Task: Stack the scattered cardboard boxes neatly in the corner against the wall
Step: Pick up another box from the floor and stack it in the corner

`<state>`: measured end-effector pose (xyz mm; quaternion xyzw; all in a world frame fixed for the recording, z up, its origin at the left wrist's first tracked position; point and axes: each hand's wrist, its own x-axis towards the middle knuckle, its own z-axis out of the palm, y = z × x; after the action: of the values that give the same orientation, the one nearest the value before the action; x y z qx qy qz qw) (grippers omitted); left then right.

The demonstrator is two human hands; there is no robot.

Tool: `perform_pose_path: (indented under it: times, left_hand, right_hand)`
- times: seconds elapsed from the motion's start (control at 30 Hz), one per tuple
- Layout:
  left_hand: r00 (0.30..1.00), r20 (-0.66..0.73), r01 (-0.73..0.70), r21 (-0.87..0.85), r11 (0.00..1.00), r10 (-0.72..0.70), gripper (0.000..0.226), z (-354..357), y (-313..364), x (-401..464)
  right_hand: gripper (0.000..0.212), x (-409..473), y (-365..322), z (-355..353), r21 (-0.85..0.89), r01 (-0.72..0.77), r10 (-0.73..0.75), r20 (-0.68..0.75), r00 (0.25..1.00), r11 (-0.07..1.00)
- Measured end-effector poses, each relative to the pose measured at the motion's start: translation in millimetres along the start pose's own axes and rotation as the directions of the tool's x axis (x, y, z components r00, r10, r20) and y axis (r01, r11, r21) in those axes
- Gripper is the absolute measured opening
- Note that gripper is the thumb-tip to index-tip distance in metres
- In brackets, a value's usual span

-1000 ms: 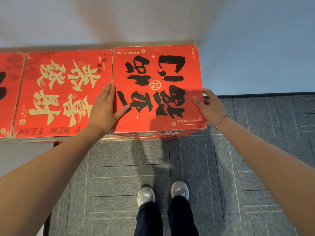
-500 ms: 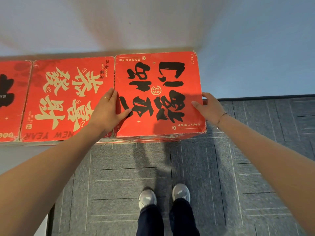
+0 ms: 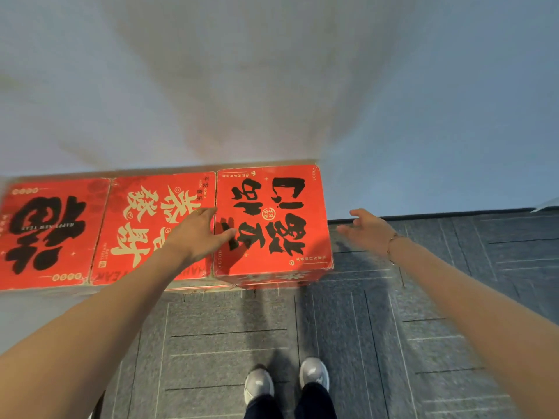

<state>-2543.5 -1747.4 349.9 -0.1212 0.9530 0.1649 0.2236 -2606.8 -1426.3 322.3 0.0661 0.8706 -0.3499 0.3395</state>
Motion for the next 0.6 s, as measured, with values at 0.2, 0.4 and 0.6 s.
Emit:
perform_pose_path:
  times: [0.2,0.4,0.6]
  left_hand:
    - [0.993,0.065,-0.097,0.007,0.995,0.097,0.073,-61,57,-46]
    - [0.983,0.071,-0.163,-0.074,0.984,0.169,0.064,-94,119,-96]
    - [0.945,0.011,-0.327,-0.041,0.944,0.328,0.056,-115,193,-138]
  right_hand:
    - [0.062,-72,-31,-59,-0.162,0.048,-0.047,0.008,0.999,0.986]
    - [0.055,-146,-45,-104,-0.212,0.046,-0.055,-0.036,0.998,0.976]
    - [0.06,-228,-35,-139,-0.23,0.017,-0.03,-0.057,0.998,0.973]
